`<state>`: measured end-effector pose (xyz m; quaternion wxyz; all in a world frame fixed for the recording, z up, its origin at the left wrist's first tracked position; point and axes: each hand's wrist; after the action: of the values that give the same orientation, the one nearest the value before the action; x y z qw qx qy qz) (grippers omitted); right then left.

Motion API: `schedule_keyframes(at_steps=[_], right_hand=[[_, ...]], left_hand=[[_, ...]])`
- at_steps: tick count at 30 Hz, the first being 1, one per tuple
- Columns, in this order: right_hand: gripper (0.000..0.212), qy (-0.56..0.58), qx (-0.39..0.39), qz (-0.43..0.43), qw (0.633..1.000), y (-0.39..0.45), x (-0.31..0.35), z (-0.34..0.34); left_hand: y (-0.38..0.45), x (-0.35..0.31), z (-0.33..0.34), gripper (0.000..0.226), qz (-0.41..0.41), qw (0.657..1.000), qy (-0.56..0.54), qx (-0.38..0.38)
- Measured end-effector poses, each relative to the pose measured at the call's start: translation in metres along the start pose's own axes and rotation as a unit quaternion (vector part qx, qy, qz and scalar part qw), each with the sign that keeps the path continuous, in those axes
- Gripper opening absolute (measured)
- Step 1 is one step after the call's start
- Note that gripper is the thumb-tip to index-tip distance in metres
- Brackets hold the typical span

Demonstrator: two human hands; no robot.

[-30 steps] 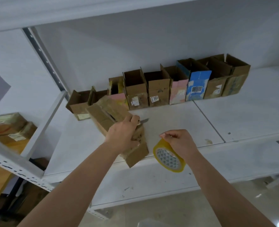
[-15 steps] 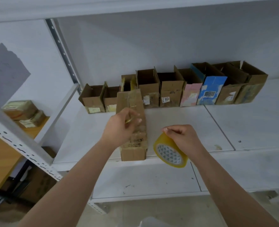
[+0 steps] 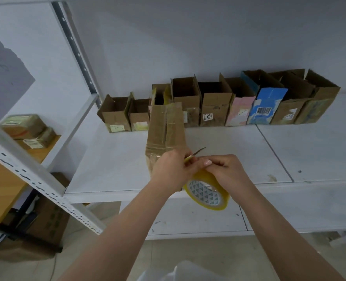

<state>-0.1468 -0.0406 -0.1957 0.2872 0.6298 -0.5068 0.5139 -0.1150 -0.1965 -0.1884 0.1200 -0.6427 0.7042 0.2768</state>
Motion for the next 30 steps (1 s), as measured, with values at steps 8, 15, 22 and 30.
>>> schedule_keyframes(at_steps=[8, 15, 22, 30], right_hand=[[0.029, 0.074, 0.085, 0.091, 0.989, 0.002, 0.003, -0.005], [0.048, 0.043, 0.104, 0.038, 0.993, 0.011, 0.012, -0.022], [0.035, -0.158, -0.013, 0.021, 0.987, 0.03, 0.023, -0.037], [0.044, -0.313, -0.089, 0.001, 0.946, 0.05, 0.035, -0.021]], left_hand=[[-0.014, 0.0, 0.007, 0.028, 0.0, 0.988, -0.099, -0.118], [-0.027, 0.018, -0.011, 0.03, -0.013, 0.975, -0.074, -0.21], [-0.038, 0.073, -0.051, 0.036, -0.096, 0.945, -0.027, -0.311], [-0.032, 0.089, -0.05, 0.038, -0.113, 0.94, -0.024, -0.322]])
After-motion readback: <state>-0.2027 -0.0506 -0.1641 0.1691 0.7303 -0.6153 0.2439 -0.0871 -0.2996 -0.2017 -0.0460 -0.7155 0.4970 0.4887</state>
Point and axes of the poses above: each hand's wrist, its own y-axis towards the middle knuckle, its own z-axis out of the palm, x = y × z, and after that the axes turned 10 degrees about z, right-handed
